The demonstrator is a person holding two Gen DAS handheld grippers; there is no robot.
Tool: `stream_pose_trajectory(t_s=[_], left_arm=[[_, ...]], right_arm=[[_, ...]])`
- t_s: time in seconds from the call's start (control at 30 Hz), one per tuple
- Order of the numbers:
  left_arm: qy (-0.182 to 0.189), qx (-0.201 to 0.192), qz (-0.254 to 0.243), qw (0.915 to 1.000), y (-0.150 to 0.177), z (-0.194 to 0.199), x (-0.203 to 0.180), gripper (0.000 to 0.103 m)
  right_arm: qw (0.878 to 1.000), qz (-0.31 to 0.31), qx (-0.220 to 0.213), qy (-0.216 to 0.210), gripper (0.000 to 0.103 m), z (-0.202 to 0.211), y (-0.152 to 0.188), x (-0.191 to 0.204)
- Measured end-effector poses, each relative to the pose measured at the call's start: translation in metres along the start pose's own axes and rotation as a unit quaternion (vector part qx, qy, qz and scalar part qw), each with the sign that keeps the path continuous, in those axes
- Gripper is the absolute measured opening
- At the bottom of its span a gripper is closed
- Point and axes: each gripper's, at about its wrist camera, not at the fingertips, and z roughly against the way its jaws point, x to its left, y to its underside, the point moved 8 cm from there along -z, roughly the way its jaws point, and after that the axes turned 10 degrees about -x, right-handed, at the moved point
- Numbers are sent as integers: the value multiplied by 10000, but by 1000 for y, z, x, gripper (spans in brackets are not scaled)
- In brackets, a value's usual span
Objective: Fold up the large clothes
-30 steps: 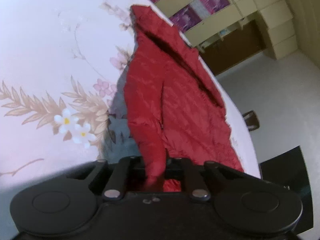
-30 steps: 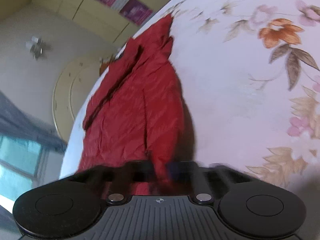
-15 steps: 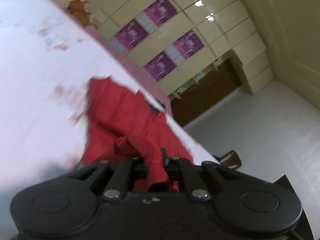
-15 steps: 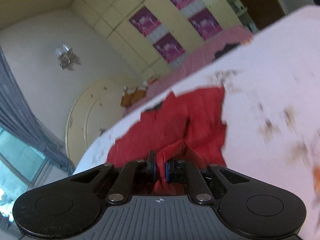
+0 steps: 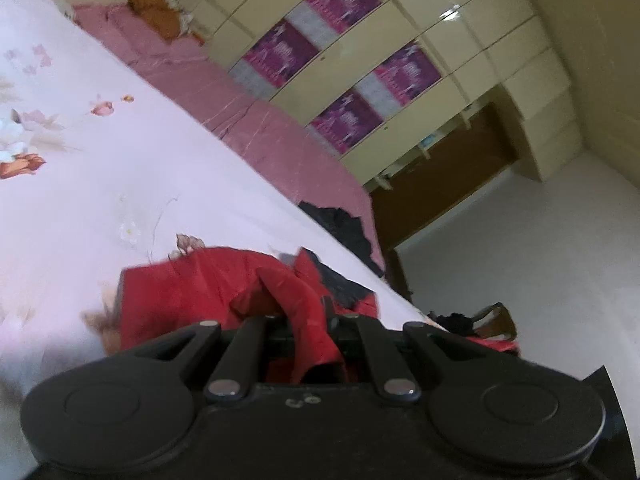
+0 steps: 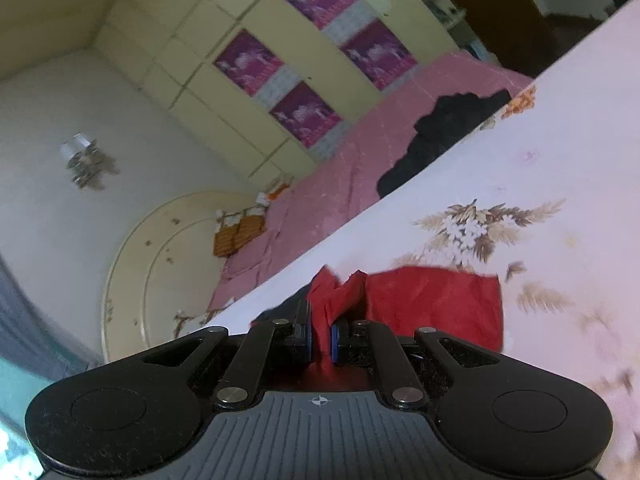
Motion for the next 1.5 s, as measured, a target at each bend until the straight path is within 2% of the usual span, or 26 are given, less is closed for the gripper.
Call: stream_pose_trajectory(t_s=[0.07,0.13,0.17,0.2,0.23,0.27,0.3,0.37,0.4,0.5,0.6,0.67,0.7,0.73,0.77,0.8,0.87,0.97,1.07,1.13,1.23,1.3,1.33,1.43,1.5], left_arm=[[-51,104,44,9999,-5,-23,10,10],[-6,140,172,9998,-8,-39,19,27],[1,166,270,9995,-11,-45,25,35],[-27,146,319,9994,-13,-49,29,62],[-92,42,309,9995,-16,-51,32,89],[-203,-169,219,9994,-22,-49,35,97],[-265,-300,126,9991,-26,-48,37,99],[-195,-199,78,9996,-28,-50,43,96],[-208,-64,9,9998,-27,-53,47,90],[-395,472,-433,9972,-18,-66,55,84],[-497,1017,-636,9915,-7,-84,63,76],[-599,1226,-776,9876,-1,-93,65,67],[-603,1235,-890,9865,0,-96,63,52],[-535,1303,-987,9851,1,-98,59,22],[-450,1323,-1056,9845,1,-101,56,18],[-438,1242,-1236,9836,0,-100,50,14],[-386,1068,-1729,9784,-2,-97,35,11],[-290,621,-2204,9730,-10,-90,19,10],[-150,138,-2324,9724,-18,-84,8,7],[-241,-38,-2284,9733,-24,-85,5,7],[-591,231,-2292,9713,-20,-103,9,8],[-541,258,-2414,9686,-21,-108,6,8],[-522,235,-2489,9668,-23,-108,3,8],[-316,104,-2533,9668,-29,-107,-7,8],[-490,290,-2618,9634,-26,-120,-3,8]], right_arm=[[9998,-140,79,92,8,-23,-5,-13],[9994,-243,198,157,9,-46,-6,-25],[9991,-277,219,226,24,-54,-6,-30],[9990,-264,156,329,74,-60,-8,-34],[9989,-175,-65,428,94,-60,-12,-37],[9984,-17,-353,451,102,-58,-18,-36],[9984,28,-397,408,102,-59,-21,-37],[9986,174,-249,430,102,-64,-19,-40],[9977,427,-179,504,101,-67,-16,-41],[9931,886,270,721,87,-84,-1,-47],[9863,1240,568,932,87,-102,13,-56],[9802,1371,843,1157,87,-117,24,-64],[9769,1482,914,1238,70,-123,28,-68],[9733,1612,987,1300,49,-127,32,-70],[9692,1729,1054,1404,30,-130,35,-72],[9680,1817,1003,1413,19,-130,35,-71],[9676,2009,674,1371,7,-124,28,-65],[9684,2191,113,1187,5,-112,13,-50],[9626,2472,-130,1100,5,-114,8,-34],[9600,2574,-166,1088,5,-120,10,-29],[9545,2704,-65,1260,5,-134,19,-32],[9529,2708,-76,1366,5,-136,23,-34],[9561,2613,-143,1319,5,-132,20,-34],[9580,2523,-320,1324,5,-125,12,-33],[9554,2527,-115,1522,5,-129,13,-44]])
